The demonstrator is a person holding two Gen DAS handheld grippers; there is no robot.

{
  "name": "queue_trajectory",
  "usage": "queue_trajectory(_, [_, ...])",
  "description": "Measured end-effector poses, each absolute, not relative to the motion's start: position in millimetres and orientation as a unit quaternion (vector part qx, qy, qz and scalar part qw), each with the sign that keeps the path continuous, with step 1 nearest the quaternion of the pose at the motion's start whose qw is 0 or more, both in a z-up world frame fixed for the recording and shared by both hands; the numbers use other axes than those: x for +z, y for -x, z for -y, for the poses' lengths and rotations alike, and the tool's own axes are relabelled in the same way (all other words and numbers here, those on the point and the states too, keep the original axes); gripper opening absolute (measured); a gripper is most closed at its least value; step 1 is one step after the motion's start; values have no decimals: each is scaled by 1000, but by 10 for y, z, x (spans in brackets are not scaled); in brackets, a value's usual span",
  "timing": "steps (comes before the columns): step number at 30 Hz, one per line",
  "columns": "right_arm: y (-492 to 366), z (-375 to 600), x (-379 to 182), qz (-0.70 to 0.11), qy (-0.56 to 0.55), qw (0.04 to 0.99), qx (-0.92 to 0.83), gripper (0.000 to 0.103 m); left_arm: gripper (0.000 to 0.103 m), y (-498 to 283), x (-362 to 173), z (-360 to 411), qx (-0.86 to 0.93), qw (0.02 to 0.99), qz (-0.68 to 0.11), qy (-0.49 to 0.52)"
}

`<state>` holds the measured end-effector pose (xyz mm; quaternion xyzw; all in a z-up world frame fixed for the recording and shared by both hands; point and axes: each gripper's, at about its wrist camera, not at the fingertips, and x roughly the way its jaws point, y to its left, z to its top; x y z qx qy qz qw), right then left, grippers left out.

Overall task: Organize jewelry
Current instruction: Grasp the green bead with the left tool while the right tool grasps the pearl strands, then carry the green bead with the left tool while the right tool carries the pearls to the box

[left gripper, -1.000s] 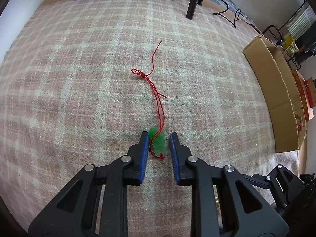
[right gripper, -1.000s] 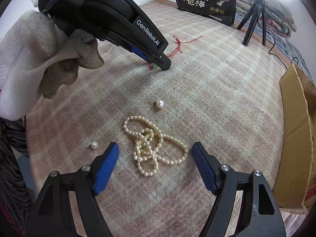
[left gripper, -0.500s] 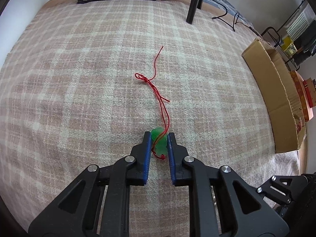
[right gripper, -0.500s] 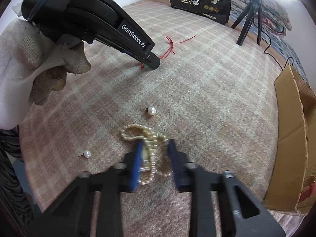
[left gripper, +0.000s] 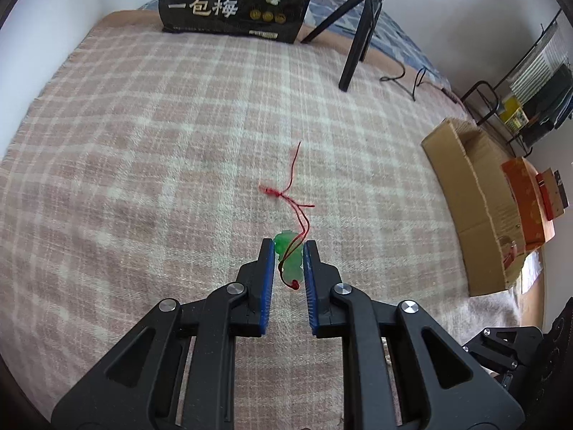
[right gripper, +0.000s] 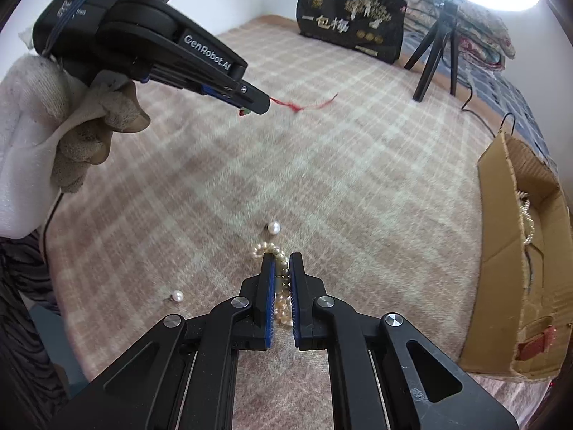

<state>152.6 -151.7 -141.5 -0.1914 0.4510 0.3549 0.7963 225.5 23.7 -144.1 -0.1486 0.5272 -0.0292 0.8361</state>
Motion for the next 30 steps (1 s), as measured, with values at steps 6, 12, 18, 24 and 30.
queue_trajectory(6, [-1528,1585,-1147,-428,173,813,354,6,15,-2213,-1158,-270,-44,850,-499,165])
queue_trajectory(12, [-1516,1697,-915,-409,155,829,348,6,14,-2183,-995,-262,-55,859,-480,171])
queue_trajectory(18, [-1551,1853,-694,-392,138,844,338,6,15,-2167,-926,-231,-62,861,-473,177])
queue_trajectory(24, [-1624,2050,-476,-376,116,861,323,6,14,-2163,-811,-143,-78,864,-463,180])
queue_trajectory(30, [-1754,2362,-324,-368,94,877,294,6,14,-2212,-614,106,-106,870,-448,179])
